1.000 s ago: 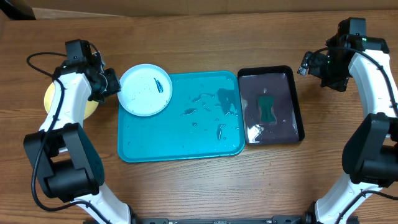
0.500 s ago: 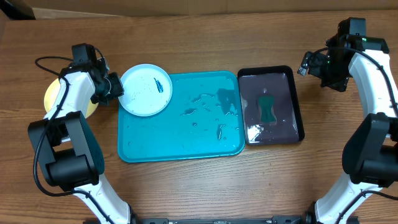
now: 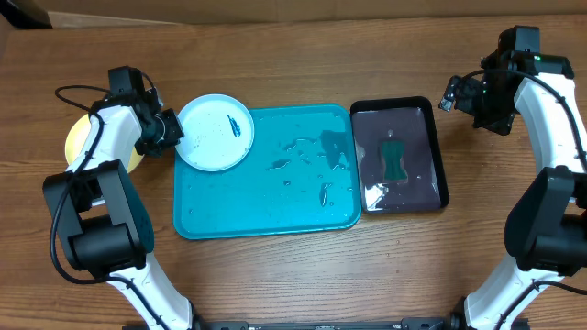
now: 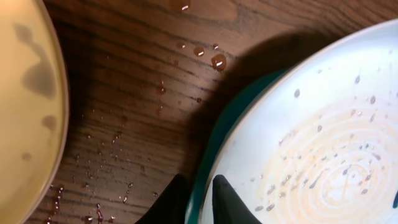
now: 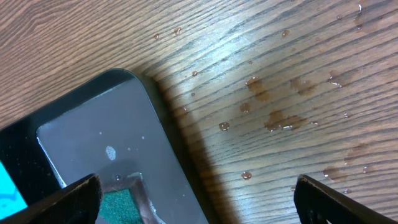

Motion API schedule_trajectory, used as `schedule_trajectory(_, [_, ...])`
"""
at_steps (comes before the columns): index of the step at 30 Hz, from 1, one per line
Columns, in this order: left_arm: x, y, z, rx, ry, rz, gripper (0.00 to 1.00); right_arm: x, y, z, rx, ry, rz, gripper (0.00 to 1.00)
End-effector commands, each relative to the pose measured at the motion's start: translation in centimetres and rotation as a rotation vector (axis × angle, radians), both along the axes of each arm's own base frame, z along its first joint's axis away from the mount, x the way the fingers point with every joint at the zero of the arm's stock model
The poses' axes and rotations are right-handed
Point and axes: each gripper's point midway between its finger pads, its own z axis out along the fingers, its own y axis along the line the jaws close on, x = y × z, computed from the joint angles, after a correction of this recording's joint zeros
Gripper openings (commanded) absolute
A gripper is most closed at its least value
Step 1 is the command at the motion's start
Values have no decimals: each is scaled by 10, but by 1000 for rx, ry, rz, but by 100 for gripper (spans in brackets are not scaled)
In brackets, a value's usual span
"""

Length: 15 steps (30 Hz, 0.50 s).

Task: Clean dirty plates on tray and stack at the side
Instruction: 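Grip the light-blue plate rim and slide it to tray center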

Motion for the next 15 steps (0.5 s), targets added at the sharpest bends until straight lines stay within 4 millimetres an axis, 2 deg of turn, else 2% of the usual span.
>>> schedule_trajectory(1, [-4,-4,-7,-14,27,-22,9,4,-1,11,-4,-33,-1,100])
schedule_trajectory(2, [-5,-5,-8,-18,30,-23,6,4,-1,11,-4,-33,-1,100])
schedule_trajectory(4, [-8,-7,-8,-32,40,-26,4,4,-1,11,-4,-33,-1,100])
schedule_trajectory(9, [-11,-41,5,-224,37,-68,4,4,-1,11,-4,-33,-1,100])
schedule_trajectory(15, [-42,-69,22,-361,160,-77,4,4,-1,11,-4,-33,-1,100])
